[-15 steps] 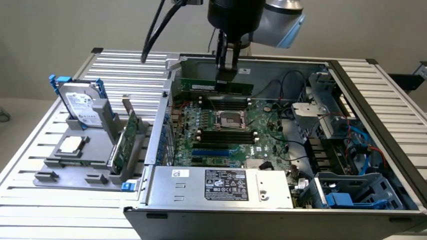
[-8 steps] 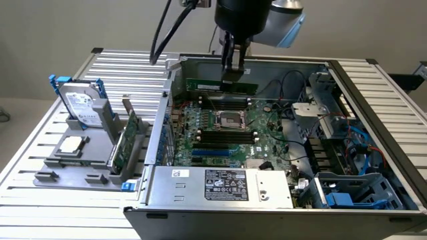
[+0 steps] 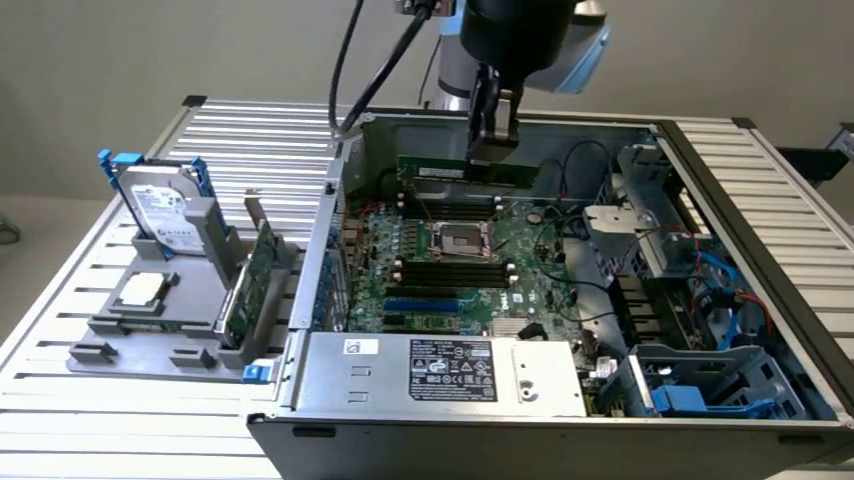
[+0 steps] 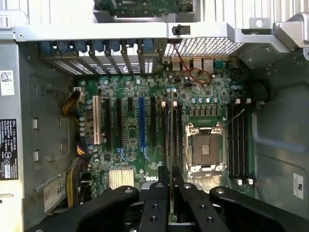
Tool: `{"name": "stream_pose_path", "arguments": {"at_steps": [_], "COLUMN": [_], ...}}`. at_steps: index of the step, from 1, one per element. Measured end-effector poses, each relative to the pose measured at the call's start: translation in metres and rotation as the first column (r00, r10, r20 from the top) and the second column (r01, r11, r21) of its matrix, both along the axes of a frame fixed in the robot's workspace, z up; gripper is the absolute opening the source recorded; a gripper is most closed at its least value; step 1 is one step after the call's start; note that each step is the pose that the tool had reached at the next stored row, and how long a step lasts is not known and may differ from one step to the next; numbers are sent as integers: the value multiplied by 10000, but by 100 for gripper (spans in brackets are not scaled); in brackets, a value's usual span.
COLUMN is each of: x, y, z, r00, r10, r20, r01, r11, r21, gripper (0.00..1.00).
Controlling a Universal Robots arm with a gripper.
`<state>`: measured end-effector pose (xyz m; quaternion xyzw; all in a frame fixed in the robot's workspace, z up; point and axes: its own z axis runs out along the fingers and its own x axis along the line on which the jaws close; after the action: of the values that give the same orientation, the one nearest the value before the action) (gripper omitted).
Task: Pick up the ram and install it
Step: 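Pick up the ram and move it above insertion slot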
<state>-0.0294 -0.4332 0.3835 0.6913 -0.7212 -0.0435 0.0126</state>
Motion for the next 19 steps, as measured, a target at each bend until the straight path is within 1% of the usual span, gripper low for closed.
{"name": "stream_pose_path", "arguments": {"at_steps": [5,7,13,16,19], "x": [25,32,57,66,67], "y": [27,42,87,127,200], "z": [-41,-64,-111,-144,-186], "r00": [9999,9998,9995,9994,9994], "r10": [166,213,303,333,350], "r20": [0,0,4,6,5], "r01": [-166,-213,-303,-333,-350], "r11": [9999,9998,9994,9992,9991], "r21": [7,24,157,213,223], "gripper": [14,14,14,14,14]}}
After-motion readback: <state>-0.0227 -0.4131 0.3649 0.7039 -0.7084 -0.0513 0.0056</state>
